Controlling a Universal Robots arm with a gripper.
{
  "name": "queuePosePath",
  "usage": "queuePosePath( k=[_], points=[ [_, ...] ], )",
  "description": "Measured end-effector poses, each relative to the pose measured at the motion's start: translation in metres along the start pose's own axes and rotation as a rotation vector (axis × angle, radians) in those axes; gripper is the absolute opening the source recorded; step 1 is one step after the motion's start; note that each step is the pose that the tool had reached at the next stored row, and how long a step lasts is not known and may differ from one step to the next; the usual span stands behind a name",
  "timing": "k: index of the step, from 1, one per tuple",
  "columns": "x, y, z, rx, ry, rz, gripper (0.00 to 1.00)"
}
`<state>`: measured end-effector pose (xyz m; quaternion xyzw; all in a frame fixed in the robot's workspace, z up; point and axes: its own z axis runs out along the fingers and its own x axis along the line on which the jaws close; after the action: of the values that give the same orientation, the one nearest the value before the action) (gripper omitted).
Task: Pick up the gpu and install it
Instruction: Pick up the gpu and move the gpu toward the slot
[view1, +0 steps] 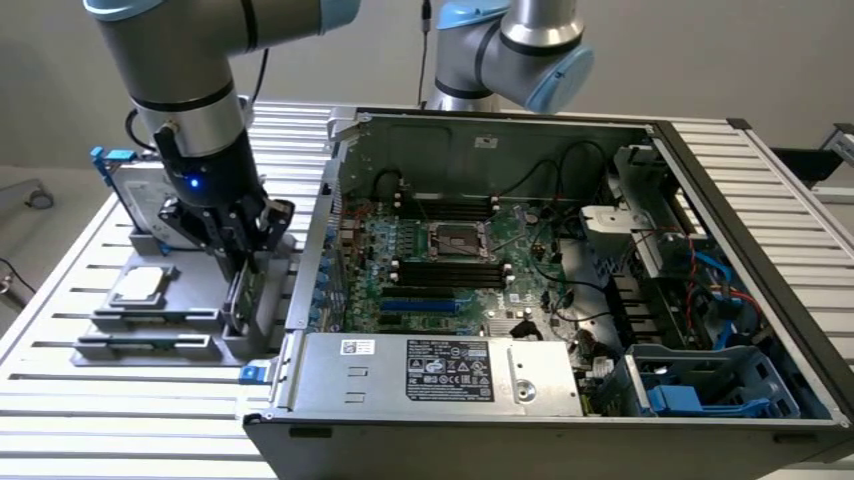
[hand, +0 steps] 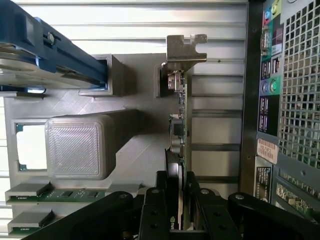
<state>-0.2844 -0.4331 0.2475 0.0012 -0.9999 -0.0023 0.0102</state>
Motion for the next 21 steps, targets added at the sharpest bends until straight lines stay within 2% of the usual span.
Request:
queuePosePath(
  k=[4, 11, 15, 21],
  points=[
    [0.000, 0.0002, -0.0041, -0.0148, -0.0030, 0.000, 0.26],
    [0.001, 0.0003, -0.0167, -0.0322, -0.0051, 0.000, 0.26],
    [0.001, 0.0004, -0.0282, -0.0352, -0.0059, 0.000, 0.26],
    [0.001, 0.0005, -0.0491, -0.0367, -0.0066, -0.001, 0.26]
  ],
)
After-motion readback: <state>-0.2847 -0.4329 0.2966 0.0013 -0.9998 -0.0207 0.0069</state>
